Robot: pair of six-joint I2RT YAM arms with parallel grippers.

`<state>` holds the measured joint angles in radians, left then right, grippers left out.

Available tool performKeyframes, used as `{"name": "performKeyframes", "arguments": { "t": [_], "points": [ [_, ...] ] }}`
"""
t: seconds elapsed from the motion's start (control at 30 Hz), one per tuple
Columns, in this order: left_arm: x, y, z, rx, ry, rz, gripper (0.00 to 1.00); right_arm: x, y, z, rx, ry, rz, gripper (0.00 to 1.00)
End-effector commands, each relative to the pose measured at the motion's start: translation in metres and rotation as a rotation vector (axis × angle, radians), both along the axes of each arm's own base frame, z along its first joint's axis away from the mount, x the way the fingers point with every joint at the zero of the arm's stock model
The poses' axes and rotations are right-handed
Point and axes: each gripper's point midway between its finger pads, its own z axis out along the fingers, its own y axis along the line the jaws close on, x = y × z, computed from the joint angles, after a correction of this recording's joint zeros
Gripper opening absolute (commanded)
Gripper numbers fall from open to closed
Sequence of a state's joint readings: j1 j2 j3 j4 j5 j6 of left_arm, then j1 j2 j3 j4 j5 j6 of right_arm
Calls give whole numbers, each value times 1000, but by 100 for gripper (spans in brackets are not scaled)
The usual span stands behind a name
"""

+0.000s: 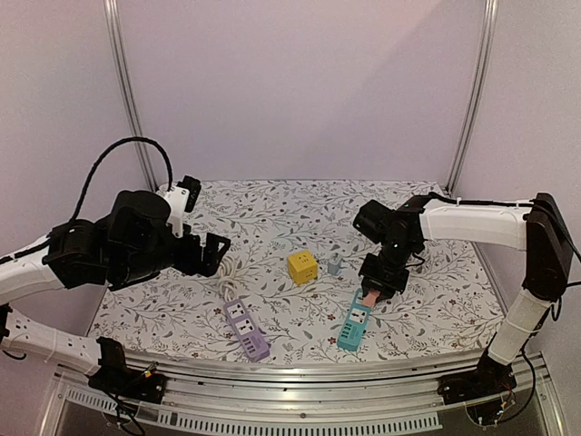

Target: Insert the plug

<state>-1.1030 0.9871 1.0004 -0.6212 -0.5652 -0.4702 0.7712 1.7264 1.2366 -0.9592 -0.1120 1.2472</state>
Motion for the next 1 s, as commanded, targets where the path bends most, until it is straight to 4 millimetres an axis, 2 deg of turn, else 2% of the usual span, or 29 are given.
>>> {"name": "performKeyframes", "arguments": {
  "t": [0.0, 0.13, 0.37, 0.5, 0.77, 0.97],
  "points": [
    [0, 7, -9, 1, 14, 20, 98, -19, -13, -10, -39, 75, 18, 0],
    [0, 9, -11, 1, 14, 22, 98, -18, -19, -11, -73, 67, 20, 0],
    [-1, 10, -13, 2, 13, 23, 98, 0, -22, -18, -115, 35, 12, 0],
    [-2, 14, -15, -6, 15, 34, 98, 7, -20, -14, -123, 21, 14, 0],
    [-4, 22, -19, -20, 15, 53, 98, 18, -29, -10, -172, -17, -2, 0],
    [-3, 24, -21, -11, 11, 61, 98, 31, -19, -5, -122, -62, 4, 0]
  ]
}}
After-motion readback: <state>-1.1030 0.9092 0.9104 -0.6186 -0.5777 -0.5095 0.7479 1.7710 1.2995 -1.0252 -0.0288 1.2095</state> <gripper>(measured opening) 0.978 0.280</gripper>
